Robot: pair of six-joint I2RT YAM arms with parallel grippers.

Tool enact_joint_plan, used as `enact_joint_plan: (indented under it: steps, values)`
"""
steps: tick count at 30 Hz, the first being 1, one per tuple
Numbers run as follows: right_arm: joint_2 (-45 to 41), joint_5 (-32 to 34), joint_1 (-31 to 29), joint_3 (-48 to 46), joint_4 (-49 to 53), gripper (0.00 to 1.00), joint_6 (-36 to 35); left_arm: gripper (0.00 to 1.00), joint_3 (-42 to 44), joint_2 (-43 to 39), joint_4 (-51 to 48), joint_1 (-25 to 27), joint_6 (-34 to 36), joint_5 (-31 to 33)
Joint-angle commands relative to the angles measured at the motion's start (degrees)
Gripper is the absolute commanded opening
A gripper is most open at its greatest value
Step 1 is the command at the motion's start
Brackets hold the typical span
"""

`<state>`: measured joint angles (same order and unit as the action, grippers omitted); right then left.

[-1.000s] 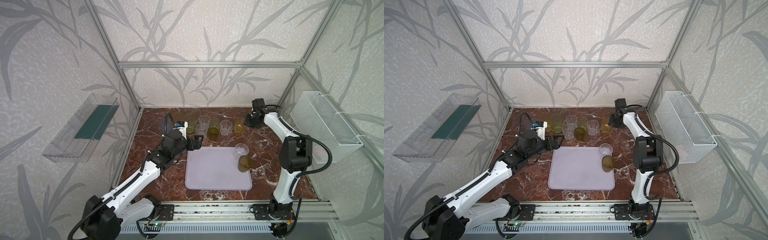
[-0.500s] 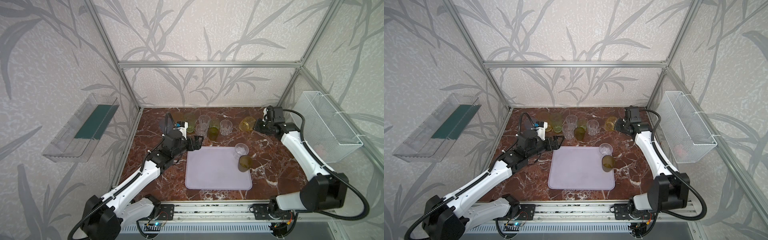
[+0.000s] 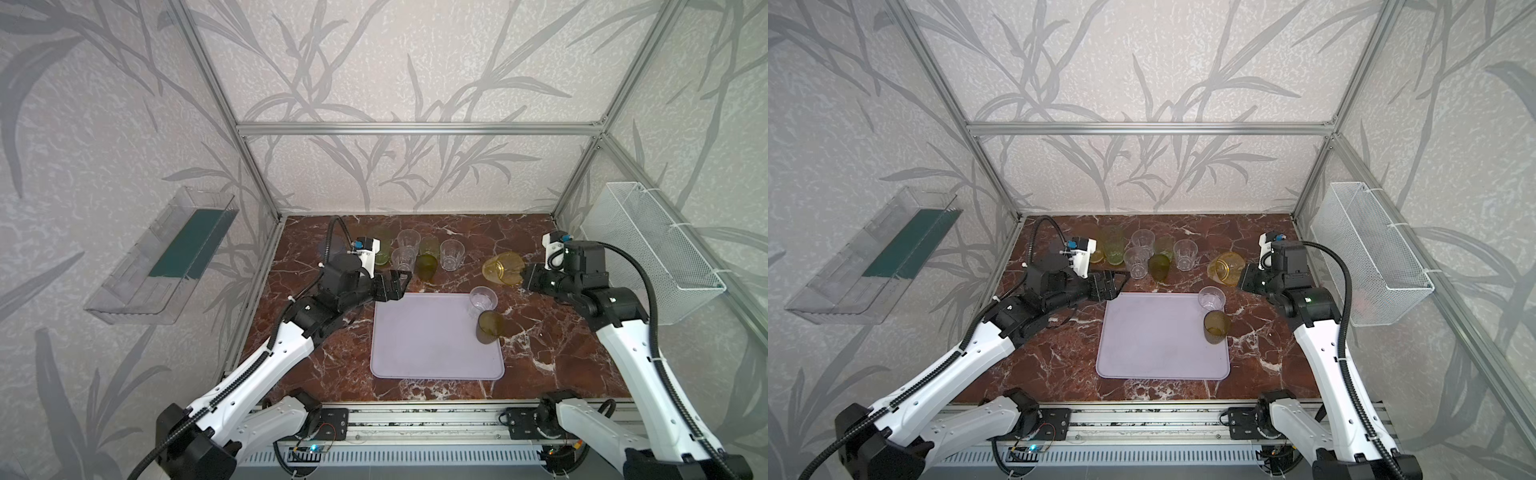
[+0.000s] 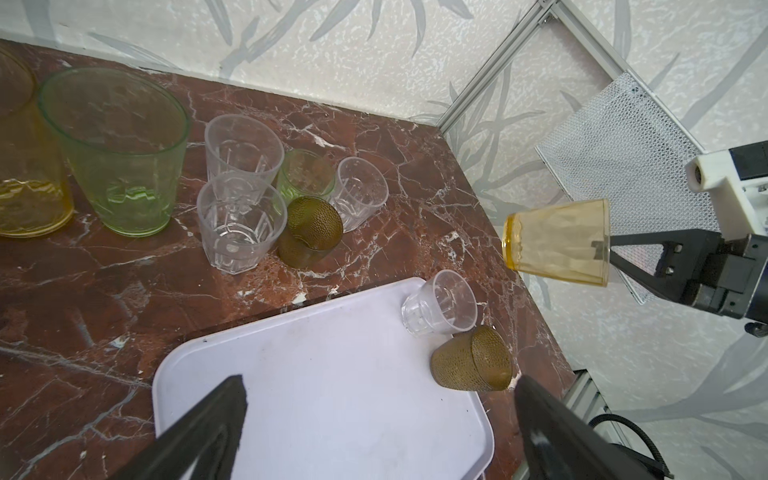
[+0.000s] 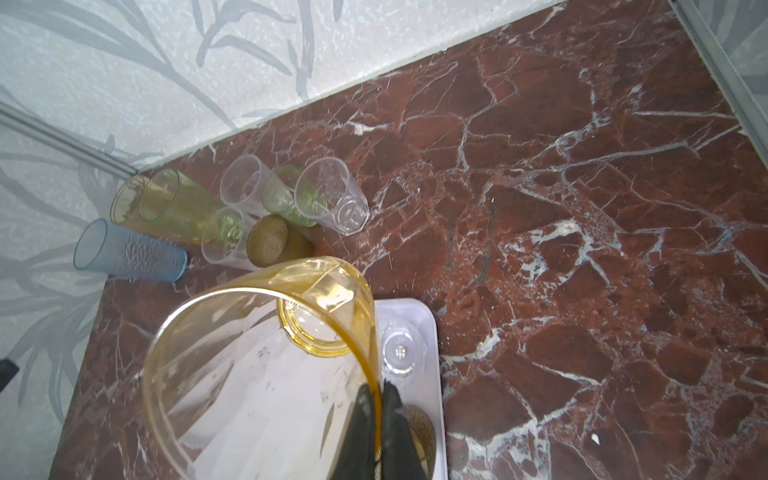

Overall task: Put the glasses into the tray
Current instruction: 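Lift the yellow glass and carry it toward the tray with the right gripper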

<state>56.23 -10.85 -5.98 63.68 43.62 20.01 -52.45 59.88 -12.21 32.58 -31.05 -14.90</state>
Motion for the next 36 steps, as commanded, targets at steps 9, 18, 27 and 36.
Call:
enact_joint_plan:
  steps: [9,18,27,36]
  values:
    - [0.73,-7.98,0.09,10.14,19.58,0.00,-10.33,0.99,3.26,-1.67,1.70,0.43,-1.47,0.39]
    - [0.47,-6.99,-0.10,13.23,26.58,0.00,-12.19,0.99,5.02,-2.39,3.57,0.45,-2.18,-0.17]
    - [-1.33,-4.54,-0.88,11.74,29.38,0.00,-12.19,0.99,6.45,-2.15,5.47,0.38,-3.59,-1.54]
    - [-1.34,-4.93,-1.21,10.77,30.64,0.00,-12.03,0.99,7.36,-1.19,7.08,0.43,-3.70,-1.34]
